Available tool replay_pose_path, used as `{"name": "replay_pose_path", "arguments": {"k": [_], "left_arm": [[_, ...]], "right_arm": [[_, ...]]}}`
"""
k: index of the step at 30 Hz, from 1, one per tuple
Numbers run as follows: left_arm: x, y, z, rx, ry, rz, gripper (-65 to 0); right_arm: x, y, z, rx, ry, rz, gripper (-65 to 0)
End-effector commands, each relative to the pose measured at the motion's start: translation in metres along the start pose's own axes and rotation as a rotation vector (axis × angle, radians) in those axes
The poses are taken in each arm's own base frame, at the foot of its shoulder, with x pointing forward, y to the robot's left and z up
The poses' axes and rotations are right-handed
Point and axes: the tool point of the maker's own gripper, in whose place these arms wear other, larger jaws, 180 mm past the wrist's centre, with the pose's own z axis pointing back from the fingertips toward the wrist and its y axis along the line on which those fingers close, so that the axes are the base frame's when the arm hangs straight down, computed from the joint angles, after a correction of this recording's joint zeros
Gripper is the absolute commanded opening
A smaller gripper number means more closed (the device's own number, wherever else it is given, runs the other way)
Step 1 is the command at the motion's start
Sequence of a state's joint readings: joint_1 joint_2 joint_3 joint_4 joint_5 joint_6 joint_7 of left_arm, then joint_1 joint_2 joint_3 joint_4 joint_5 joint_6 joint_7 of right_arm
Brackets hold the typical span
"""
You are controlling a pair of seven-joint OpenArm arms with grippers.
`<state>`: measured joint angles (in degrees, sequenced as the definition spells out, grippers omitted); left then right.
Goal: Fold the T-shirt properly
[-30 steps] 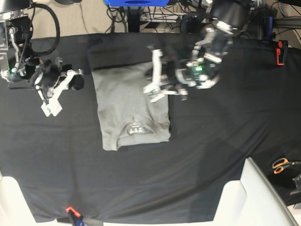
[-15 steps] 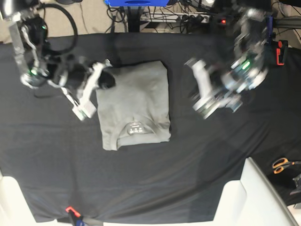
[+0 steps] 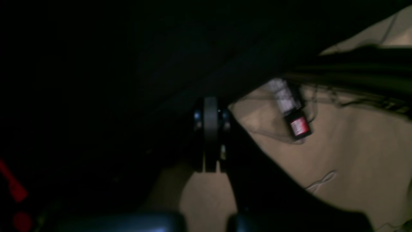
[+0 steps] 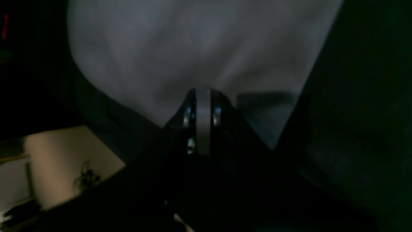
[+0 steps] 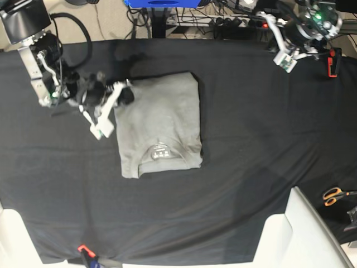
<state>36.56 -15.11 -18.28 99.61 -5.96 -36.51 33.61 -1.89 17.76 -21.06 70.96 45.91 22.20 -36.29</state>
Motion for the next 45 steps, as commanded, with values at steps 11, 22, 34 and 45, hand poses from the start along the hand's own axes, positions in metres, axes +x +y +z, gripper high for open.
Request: {"name": "replay_pose_path", "arguments": {"k": [11, 22, 34, 45], "left_arm": [[-0.003, -0.013, 0.010, -0.022, -0.006, -0.018, -65.0], [-0.077, -0.068, 0.040, -0.117, 0.160, 0.048, -65.0], [-0.208, -0.167, -0.028, -0.404, 0.425, 0.086, -65.0], [-0.186, -0.142, -0.111, -0.353, 0.271, 0.282, -65.0]], "right_arm": [[0.008, 0.047, 0.041, 0.061, -0.145, 0.097, -64.4], [-0.106, 0.037, 0.110, -0.199, 0.038, -0.124, -64.4], [-0.261, 0.013, 0.062, -0.306, 0.366, -0.454, -64.4], [-0.382, -0.005, -0.007, -0.536, 0.554, -0.164, -63.6]]}}
